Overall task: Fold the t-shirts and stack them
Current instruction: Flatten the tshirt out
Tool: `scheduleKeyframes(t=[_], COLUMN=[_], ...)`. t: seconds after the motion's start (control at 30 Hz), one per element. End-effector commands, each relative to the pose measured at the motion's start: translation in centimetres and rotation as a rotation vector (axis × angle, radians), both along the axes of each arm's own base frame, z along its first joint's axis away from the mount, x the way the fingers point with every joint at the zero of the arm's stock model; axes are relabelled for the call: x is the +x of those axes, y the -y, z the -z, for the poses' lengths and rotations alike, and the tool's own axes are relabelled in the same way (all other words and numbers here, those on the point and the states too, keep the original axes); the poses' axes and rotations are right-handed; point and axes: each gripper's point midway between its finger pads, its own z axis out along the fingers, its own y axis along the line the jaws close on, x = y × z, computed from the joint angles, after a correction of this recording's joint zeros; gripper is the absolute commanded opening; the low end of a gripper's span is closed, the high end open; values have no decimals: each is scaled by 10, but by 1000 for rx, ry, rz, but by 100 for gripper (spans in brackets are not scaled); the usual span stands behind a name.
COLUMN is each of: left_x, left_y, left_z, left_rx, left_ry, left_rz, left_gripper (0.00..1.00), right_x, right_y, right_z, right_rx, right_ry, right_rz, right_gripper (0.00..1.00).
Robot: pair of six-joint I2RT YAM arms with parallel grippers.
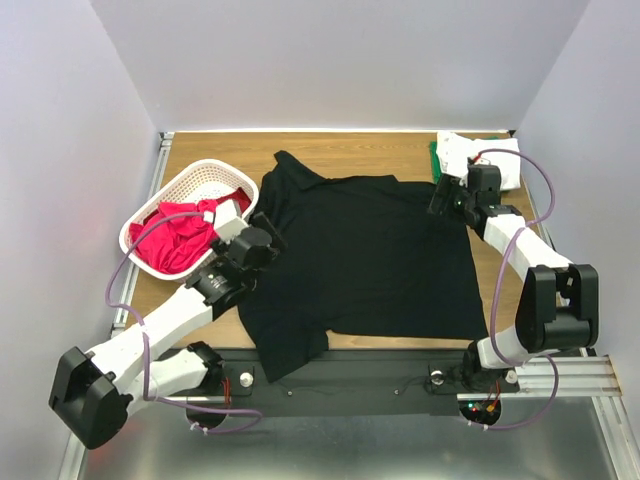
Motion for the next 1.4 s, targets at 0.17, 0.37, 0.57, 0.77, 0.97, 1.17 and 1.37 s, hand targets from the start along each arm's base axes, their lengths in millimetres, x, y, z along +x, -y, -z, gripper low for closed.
scheduleKeyframes(t=[0.17,0.37,0.57,0.77,0.97,1.17,1.37], left_x=[-76,-114,-156,-213,-250,-280,-283], left_y=[-42,-11,16,30,40,39,28], left_z=[44,57,81,112,111,131,140], left_rx=[6,-67,-81,-110,9,-6,-60], left_ry=[-251,-406,-574,-754,-825,-923,-929], left_rz=[-280,-224,-136,-119,-84,-81,-118], left_gripper=[99,98,98,96,87,78,76], right_x=[-2,-4,-5,-6,-6,-8,-9], right_y=[0,-1,-1,-1,-5,-3,-5], right_z=[-1,1,1,0,-2,-2,-3], right_rx=[9,12,9,20,35,37,45], right_ry=[26,26,26,31,40,41,43], right_rz=[-7,-17,-21,-26,-42,-37,-43], right_gripper=[86,87,87,88,87,88,88])
